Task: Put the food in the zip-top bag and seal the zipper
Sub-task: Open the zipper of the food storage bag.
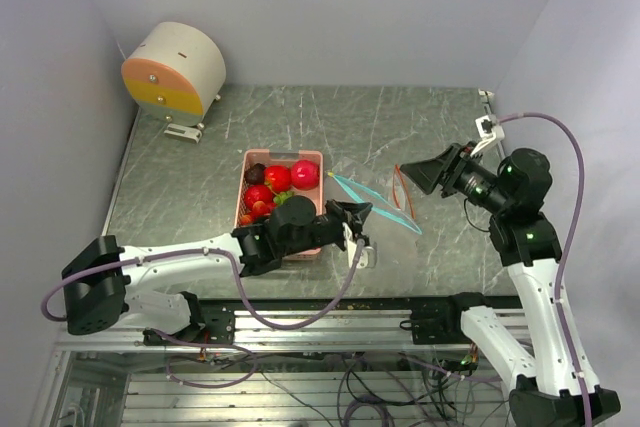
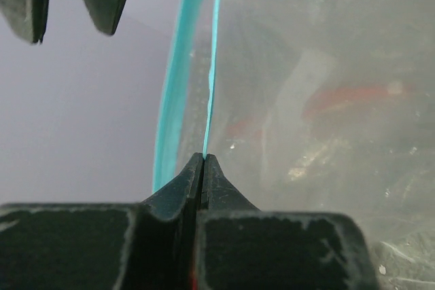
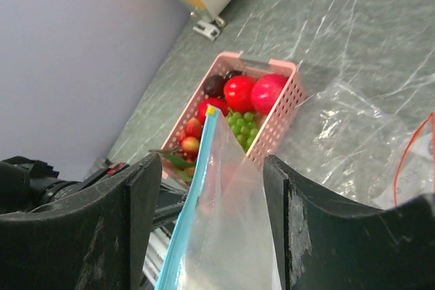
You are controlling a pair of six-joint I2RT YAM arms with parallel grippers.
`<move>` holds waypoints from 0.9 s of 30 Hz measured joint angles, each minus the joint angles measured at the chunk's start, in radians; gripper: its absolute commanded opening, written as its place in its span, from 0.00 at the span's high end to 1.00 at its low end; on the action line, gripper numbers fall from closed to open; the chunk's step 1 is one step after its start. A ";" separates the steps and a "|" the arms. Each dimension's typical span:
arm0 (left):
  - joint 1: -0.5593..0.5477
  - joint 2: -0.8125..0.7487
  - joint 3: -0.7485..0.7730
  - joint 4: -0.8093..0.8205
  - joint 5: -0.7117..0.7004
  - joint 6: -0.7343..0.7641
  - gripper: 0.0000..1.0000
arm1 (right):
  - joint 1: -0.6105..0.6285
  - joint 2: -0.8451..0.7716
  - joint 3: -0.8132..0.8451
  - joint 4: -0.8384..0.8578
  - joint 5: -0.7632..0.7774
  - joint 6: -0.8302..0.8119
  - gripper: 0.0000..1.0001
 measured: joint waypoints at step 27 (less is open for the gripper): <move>-0.120 0.039 -0.030 -0.070 -0.147 0.077 0.93 | 0.026 -0.065 -0.009 -0.095 0.026 0.047 0.40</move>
